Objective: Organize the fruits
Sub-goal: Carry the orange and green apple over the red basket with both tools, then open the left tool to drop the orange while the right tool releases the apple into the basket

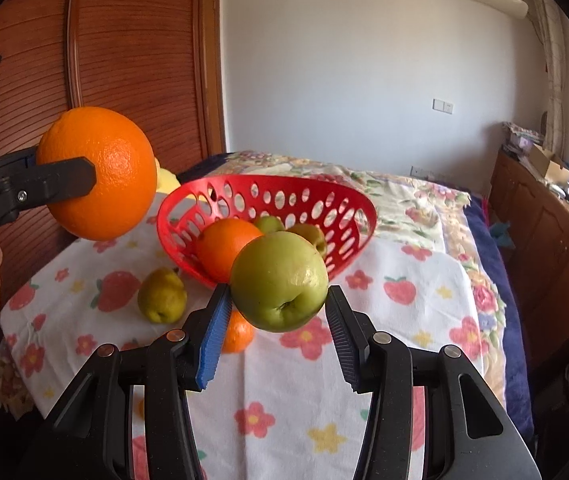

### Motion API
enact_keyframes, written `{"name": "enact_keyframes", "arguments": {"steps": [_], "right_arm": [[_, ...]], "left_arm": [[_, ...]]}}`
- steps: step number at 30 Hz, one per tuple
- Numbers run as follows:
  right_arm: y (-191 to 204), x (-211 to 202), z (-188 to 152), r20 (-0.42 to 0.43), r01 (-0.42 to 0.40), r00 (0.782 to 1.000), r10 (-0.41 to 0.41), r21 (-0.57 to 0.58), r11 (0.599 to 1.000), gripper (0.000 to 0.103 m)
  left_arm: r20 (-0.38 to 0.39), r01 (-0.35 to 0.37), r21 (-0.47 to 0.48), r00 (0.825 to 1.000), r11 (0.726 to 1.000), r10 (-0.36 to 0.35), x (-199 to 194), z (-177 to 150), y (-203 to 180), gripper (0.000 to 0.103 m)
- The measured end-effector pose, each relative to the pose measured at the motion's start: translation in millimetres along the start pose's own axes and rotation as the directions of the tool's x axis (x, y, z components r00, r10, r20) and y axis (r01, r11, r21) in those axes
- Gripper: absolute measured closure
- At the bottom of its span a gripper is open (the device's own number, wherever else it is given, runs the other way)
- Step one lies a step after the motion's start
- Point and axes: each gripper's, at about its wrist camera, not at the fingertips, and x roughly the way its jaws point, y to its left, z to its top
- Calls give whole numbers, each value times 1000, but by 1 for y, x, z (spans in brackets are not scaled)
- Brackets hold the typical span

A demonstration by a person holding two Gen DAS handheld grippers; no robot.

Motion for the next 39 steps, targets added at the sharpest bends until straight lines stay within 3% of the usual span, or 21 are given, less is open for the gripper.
{"name": "enact_keyframes", "arguments": {"steps": [13, 14, 15, 19, 26, 39], "right_arm": [[-6, 70, 30, -60, -34, 998, 31, -49, 998, 57], [-6, 74, 30, -66, -35, 997, 32, -53, 998, 63], [-5, 78, 31, -70, -37, 997, 32, -64, 997, 77], [-2, 94, 30, -99, -45, 994, 35, -104, 994, 81], [-13, 101, 28, -98, -56, 994, 49, -64, 996, 79], [-8, 94, 27, -67, -70, 996, 65, -80, 994, 77]], "left_arm": [[-50, -41, -26, 998, 999, 40, 54, 7, 35, 25], [-55, -42, -25, 998, 999, 41, 58, 7, 37, 25], [-59, -43, -27, 997, 999, 42, 62, 8, 40, 25], [-83, -48, -32, 996, 998, 46, 79, 7, 47, 25], [-116, -49, -33, 992, 998, 45, 100, 5, 54, 25], [-178, -123, 8, 977, 992, 122, 139, 8, 62, 24]]}}
